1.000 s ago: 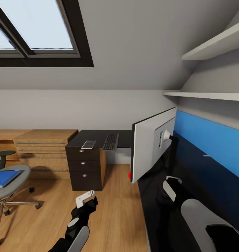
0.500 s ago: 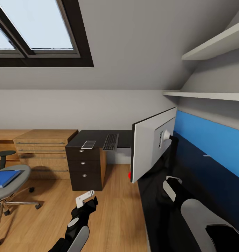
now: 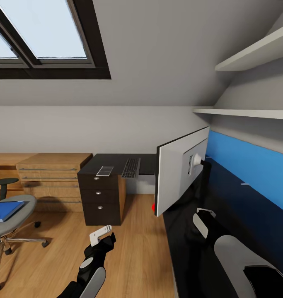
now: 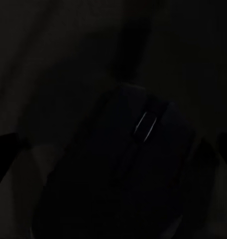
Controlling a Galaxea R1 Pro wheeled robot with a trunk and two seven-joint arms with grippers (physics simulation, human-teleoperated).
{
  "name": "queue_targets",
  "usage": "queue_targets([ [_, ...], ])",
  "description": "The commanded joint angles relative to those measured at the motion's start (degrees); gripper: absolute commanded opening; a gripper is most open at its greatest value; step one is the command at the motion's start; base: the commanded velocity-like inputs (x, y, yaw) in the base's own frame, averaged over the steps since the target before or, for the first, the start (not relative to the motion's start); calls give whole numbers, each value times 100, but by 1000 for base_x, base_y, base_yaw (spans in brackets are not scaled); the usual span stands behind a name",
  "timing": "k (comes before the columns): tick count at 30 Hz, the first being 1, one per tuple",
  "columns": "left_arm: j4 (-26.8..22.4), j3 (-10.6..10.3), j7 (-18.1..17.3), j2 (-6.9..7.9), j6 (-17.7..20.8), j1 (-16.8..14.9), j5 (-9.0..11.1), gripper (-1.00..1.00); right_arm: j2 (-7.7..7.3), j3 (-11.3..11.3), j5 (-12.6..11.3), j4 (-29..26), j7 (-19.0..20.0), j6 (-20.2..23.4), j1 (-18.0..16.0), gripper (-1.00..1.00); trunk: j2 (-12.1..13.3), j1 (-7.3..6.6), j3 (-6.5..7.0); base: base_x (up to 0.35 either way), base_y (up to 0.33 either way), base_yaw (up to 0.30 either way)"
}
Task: In the bedroom, organize the workspace by keeping the computer under the desk, ensuring the monitor is on the desk, placing the keyboard on the desk next to the monitor, placing the mouse on the desk next to the keyboard, moving the folder from the swivel chair onto the desk next to the mouse, stacking the notebook on top of the folder with the pen on top of the notebook, and positioning the swivel chair next to the desk.
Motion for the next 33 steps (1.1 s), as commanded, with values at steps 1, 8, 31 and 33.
queue_targets([
  [1,-8,-14,41,7,25,-6,18,100,-3,22,-60,118,-29,55,1,100,-3,0,-8,-115,0,0],
  [8,-1,-13,41,10,26,-6,17,100,-3,22,-60,114,-28,55,1,100,-3,0,-8,-151,0,0],
  [31,9,-13,41,10,26,-6,17,100,-3,22,-60,110,-35,55,1,100,-3,0,-8,-9,0,0],
  [33,10,-13,41,10,26,-6,17,100,-3,22,-60,110,-35,55,1,100,-3,0,-8,0,0,0],
])
